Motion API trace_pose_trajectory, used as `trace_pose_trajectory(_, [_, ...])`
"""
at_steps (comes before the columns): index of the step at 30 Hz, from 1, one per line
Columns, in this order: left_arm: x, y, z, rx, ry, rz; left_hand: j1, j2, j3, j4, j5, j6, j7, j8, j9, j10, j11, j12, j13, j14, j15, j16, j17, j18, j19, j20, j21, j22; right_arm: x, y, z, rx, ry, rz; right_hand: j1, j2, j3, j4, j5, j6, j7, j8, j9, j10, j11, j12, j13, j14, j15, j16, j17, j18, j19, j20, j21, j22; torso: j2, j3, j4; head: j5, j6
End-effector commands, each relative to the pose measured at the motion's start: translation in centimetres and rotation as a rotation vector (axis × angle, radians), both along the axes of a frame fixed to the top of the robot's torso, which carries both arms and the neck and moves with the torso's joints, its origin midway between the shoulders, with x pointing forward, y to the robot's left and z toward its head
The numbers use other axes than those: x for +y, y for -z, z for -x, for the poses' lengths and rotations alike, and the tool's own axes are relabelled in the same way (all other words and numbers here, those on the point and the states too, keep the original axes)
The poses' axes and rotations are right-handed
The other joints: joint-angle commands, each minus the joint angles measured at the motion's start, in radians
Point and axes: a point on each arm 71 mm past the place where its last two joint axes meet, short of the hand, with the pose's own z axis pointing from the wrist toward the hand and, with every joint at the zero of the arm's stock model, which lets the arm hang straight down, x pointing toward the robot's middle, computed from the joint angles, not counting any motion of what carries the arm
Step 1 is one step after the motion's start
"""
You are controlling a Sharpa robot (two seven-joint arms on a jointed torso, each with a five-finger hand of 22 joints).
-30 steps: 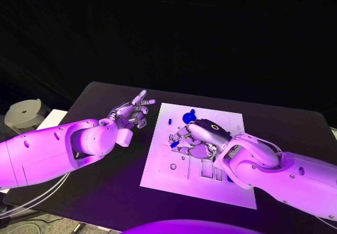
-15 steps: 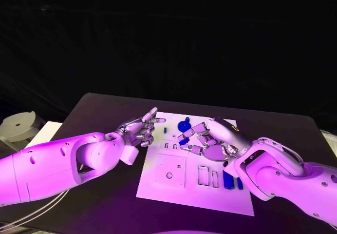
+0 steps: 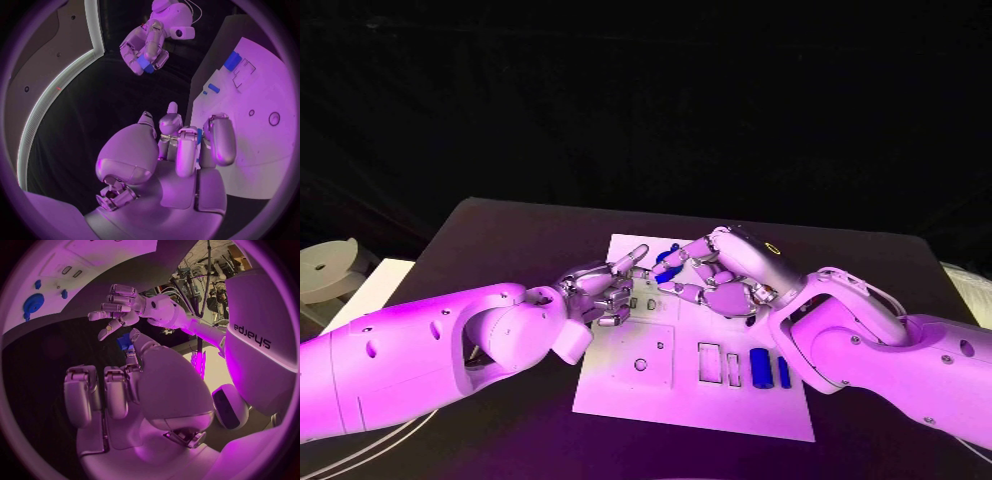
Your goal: Assemble the parts on the task board
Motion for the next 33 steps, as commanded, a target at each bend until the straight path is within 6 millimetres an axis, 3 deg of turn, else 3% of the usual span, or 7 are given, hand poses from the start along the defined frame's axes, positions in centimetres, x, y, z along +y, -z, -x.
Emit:
trace_pose_trajectory(1, [-1.1, -0.1, 0.7, 0.007, 0.101, 0.007, -0.011, 0.003, -0.001, 0.007, 0.001, 0.005, -0.001, -0.008, -0.001, 0.008, 0.0, 0.005, 0.003, 0.105, -0.006, 0.003, 0.263, -0.014, 0.009, 0.0, 0.007, 0.001, 0.2, -0.1, -0.1, -0.038, -0.007, 0.015, 0.002, 0.007, 0.002, -0.002, 0.002, 0.009, -0.006, 0.004, 0.001, 0.05, -0.005, -0.002, 0.191, 0.104, -0.004, 0.004, 0.263, 0.004, 0.065, -0.008, 0.002, 0.191, -0.001, -0.0018, 0.0011, -0.006, 0.003])
trace_pose_trajectory(7, [-1.7, -0.3, 0.9, 0.001, 0.11, 0.019, -0.013, 0.009, -0.001, 0.012, 0.001, 0.006, -0.001, -0.01, -0.002, 0.013, 0.0, 0.013, 0.013, 0.105, -0.006, 0.003, 0.263, -0.015, 0.012, 0.0, 0.012, 0.008, 0.5, 0.0, -0.6, -0.044, -0.007, 0.041, 0.002, 0.007, 0.002, -0.003, 0.003, 0.009, -0.006, 0.004, 0.001, 0.049, -0.004, -0.002, 0.19, 0.104, -0.004, 0.004, 0.263, 0.004, 0.065, -0.008, 0.002, 0.192, -0.001, -0.0029, -0.0001, -0.011, 0.005])
trace_pose_trajectory(18, [-1.7, -0.4, 0.8, 0.014, 0.08, 0.05, -0.01, 0.024, 0.004, 0.017, 0.004, 0.017, -0.004, -0.011, -0.002, 0.032, -0.002, 0.038, 0.044, 0.105, -0.007, 0.003, 0.263, -0.019, 0.022, -0.001, 0.025, 0.032, 0.9, 0.7, -0.7, -0.03, -0.016, 0.093, -0.001, 0.006, 0.001, -0.002, 0.002, 0.009, -0.005, 0.004, 0.001, 0.05, -0.004, 0.0, 0.191, 0.104, -0.004, 0.004, 0.263, 0.004, 0.066, -0.008, 0.003, 0.192, -0.002, -0.0012, 0.0022, -0.016, 0.002])
trace_pose_trajectory(33, [-1.9, -0.6, 0.9, 0.035, 0.057, 0.102, 0.0, 0.042, 0.017, 0.017, 0.007, 0.022, -0.006, -0.016, -0.003, 0.05, -0.004, 0.056, 0.071, 0.105, -0.009, 0.003, 0.263, -0.022, 0.027, -0.002, 0.034, 0.046, 0.9, 1.6, -0.8, 0.007, -0.014, 0.124, -0.004, 0.006, 0.0, -0.002, 0.001, 0.01, -0.005, 0.004, 0.001, 0.052, -0.004, 0.005, 0.193, 0.104, -0.004, 0.004, 0.263, 0.004, 0.066, -0.008, 0.003, 0.193, -0.001, -0.0007, 0.0017, -0.011, 0.0])
